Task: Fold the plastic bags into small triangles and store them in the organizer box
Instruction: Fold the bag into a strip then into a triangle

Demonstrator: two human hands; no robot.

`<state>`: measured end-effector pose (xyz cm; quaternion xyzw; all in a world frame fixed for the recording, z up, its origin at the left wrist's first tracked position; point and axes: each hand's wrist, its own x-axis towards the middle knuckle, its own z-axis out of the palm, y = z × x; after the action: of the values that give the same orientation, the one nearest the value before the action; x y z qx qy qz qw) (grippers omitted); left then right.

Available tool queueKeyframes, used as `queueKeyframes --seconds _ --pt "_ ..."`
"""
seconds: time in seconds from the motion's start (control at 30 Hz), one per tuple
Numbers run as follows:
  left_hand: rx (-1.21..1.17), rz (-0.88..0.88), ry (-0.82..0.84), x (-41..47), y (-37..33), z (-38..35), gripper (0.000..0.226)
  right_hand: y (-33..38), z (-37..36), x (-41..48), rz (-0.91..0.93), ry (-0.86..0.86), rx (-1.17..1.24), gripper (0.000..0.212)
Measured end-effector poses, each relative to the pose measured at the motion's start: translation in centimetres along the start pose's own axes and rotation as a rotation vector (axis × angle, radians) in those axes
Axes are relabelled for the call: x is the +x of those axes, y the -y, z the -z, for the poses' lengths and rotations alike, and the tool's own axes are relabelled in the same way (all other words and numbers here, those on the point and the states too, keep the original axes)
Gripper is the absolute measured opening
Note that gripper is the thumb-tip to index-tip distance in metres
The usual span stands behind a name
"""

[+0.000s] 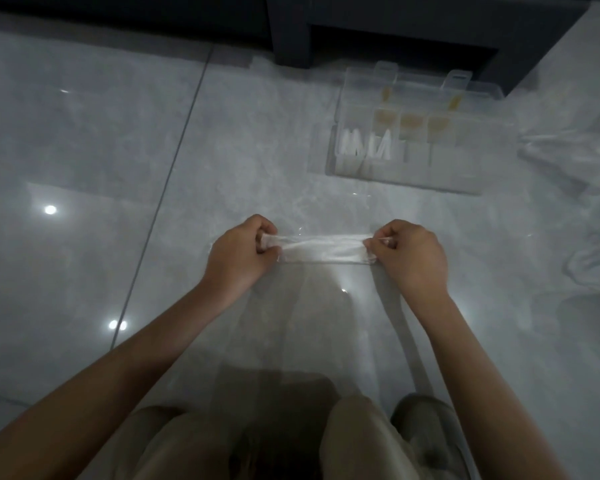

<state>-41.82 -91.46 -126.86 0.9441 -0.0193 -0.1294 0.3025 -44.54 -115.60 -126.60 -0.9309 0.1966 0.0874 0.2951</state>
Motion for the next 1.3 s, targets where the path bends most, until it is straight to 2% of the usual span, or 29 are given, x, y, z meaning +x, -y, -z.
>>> queueKeyframes --seconds 0.17,0.5,0.7,0.87,1.3 --pt "0.044 -0.103 -0.074 -0.6 0.4 -0.4 0.010 0.3 -0.2 -0.2 -0.031 -0.040 -0.002 0.017" --pt "0.025 -0.055 -0.122 -1.0 0.1 -0.5 0.001 0.8 -0.7 -0.7 0.007 -0.180 0.060 0.027" --pt "-0.002 -0.041 -0.140 -1.1 0.4 -0.6 0.015 0.7 -0.9 -1.1 0.074 -0.180 0.111 0.022" --pt "-0.014 -0.036 -0.150 -1.0 0.5 -0.6 0.015 0.3 -0.4 -1.1 0.024 -0.136 0.106 0.015" --pt "0.033 -0.011 -0.178 -0.7 0.3 -0.8 0.010 0.4 -1.4 -0.6 0.007 -0.235 0.071 0.022"
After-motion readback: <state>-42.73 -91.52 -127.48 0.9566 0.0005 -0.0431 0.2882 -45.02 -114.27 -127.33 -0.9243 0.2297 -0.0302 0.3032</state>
